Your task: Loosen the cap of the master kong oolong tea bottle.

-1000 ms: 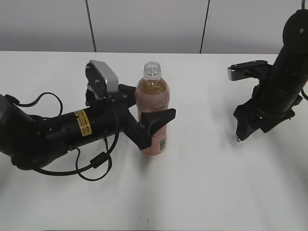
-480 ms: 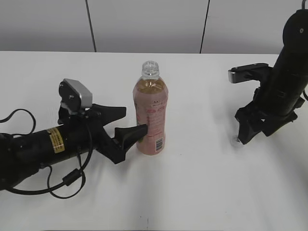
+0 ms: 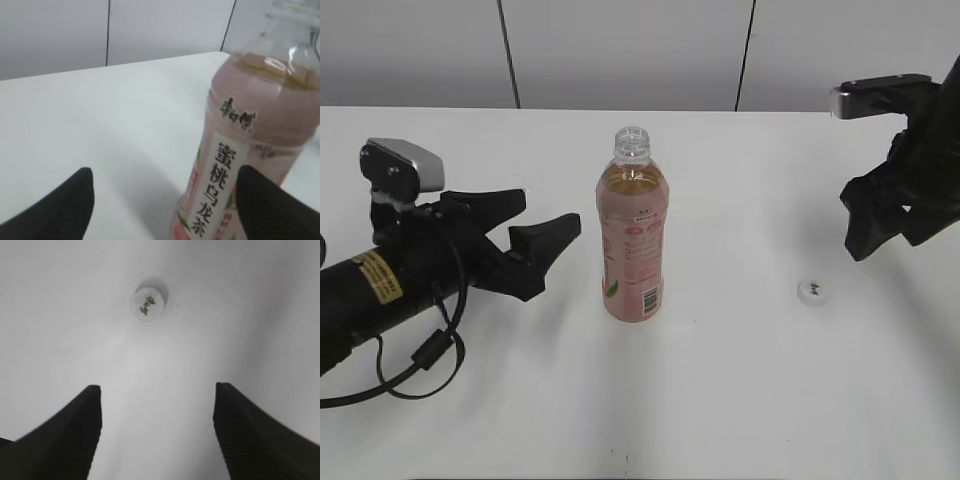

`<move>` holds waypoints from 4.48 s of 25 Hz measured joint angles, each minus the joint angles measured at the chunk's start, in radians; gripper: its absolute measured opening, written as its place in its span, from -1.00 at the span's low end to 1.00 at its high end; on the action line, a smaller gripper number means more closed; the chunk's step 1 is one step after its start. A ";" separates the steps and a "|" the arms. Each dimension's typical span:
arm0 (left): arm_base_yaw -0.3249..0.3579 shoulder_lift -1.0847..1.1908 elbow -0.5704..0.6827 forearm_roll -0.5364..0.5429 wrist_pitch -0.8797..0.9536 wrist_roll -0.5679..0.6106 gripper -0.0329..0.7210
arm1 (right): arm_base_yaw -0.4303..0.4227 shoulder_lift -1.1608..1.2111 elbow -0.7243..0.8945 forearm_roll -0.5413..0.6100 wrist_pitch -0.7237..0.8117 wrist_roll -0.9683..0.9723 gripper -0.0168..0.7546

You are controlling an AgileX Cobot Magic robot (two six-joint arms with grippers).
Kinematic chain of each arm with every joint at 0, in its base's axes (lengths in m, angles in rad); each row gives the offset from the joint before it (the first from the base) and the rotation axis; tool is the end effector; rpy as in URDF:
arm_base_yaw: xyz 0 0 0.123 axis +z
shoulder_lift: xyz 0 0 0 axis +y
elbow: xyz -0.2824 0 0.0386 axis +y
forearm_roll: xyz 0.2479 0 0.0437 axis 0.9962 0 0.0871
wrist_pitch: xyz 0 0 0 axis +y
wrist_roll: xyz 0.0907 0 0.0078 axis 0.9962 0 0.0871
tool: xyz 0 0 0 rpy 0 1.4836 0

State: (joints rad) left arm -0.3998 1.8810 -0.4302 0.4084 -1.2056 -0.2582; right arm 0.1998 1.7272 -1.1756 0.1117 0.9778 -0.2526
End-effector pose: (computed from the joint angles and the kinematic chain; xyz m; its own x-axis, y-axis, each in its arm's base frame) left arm 0.2439 -0.1397 0.1234 -0.2438 -0.0025 -0.9698 0.6754 0.7172 -0.1716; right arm 0.3197 0.0733 0.2134 -0.9146 -0.3771 -0.1461 -0.3892 0.9188 0.0652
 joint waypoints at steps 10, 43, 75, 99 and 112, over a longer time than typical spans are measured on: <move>0.077 -0.186 0.007 -0.170 0.121 -0.036 0.50 | -0.120 -0.058 0.000 -0.043 0.134 0.074 0.41; 0.238 -1.054 0.004 0.211 1.290 -0.770 0.50 | -0.232 -0.449 0.233 0.043 0.129 0.075 0.41; 0.092 -1.563 -0.205 -0.178 2.279 0.025 0.23 | -0.232 -1.161 0.502 0.002 0.233 0.142 0.32; 0.092 -1.887 -0.134 -0.321 2.238 0.140 0.21 | -0.232 -1.732 0.663 -0.112 0.133 0.139 0.32; 0.092 -1.887 -0.134 -0.323 2.238 0.141 0.18 | -0.232 -1.732 0.663 -0.112 0.127 0.162 0.32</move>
State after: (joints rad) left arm -0.3076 -0.0063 -0.5640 0.0857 1.0326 -0.1172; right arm -0.0326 -0.0051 -0.5126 0.0000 1.1049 -0.0907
